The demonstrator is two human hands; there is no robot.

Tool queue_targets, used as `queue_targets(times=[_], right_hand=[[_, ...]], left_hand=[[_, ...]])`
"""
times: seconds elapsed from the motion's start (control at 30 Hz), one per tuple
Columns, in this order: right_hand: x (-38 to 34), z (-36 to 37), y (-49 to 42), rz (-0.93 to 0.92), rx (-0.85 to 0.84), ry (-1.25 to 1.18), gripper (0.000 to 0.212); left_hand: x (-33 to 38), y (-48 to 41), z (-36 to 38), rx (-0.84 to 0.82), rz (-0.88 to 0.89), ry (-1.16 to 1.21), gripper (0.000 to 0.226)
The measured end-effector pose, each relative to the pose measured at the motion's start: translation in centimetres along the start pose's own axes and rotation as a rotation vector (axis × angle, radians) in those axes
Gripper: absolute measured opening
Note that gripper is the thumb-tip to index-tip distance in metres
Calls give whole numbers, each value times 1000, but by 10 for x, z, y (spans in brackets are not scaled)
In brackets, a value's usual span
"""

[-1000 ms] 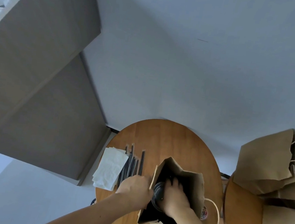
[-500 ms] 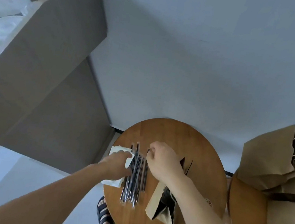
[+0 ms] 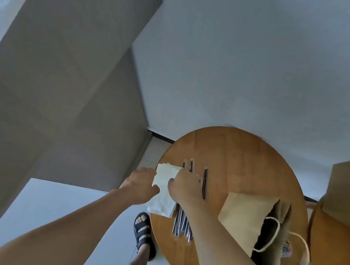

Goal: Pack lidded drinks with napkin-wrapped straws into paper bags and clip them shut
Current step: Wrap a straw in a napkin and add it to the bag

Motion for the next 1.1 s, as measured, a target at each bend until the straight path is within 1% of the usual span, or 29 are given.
queue_targets(times=[0.07,0.1,0.13,0.23,0.3,0.33,0.37,0.43,0.5,0.57,0.67,0.7,0.77,0.87,0.93,1.0,1.07,1.1], right_hand=[[21,22,-11,135,22,-160,18],[32,32,-16,198,25,-216,15],[42,42,-21,254,28,-256,15],[64,71,-34,351,31,-330,32],[71,84,-43,384,24,-346,30],[72,91,-48,380,28,-358,27],[73,96,-51,375,41,-370,28],[74,103,-57,378,62,-356,37],[76,108,-59,389,69,-299,39],[81,112,-63,395,91,-245,34],[85,116,-67,382,133,-191,21],[86,116,-66,374,146,-187,18],[85,114,-61,355,181,-209,21],[79,107,-49,295,253,-328,16],[73,104,-39,240,311,-427,12],[69,100,-32,161,376,-555,8],[66,94,-26,82,415,-731,12],[65,92,-23,49,412,-821,14]], left_hand=[[-12,-3,2,0,-16,28,48],[-17,-5,4,-2,-25,38,49],[-20,-7,6,-5,-33,46,49],[-24,-16,13,-19,-41,54,50],[-22,-23,18,-30,-40,52,51],[-22,-26,21,-34,-37,50,51],[-21,-29,24,-39,-33,51,51],[-21,-35,30,-47,-31,63,51],[-22,-39,36,-56,-35,74,50],[-23,-41,40,-66,-42,80,50],[-25,-40,46,-75,-45,92,49],[-26,-39,48,-76,-49,95,48],[-28,-37,50,-71,-51,106,48],[-29,-35,51,-53,-72,172,46],[-31,-36,51,-50,-117,285,43],[-31,-39,50,-55,-173,423,38],[-30,-42,46,-74,-240,607,34],[-28,-42,44,-107,-274,744,32]])
Point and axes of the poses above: each hand's wrist, its own y-axis away from the middle knuckle, its own z-axis out of the palm, x = y × z, the point moved 2 cm from there along -y, towards the middle knuckle, and after that the axes turned 5 degrees about -z, right-handed, at the moved point
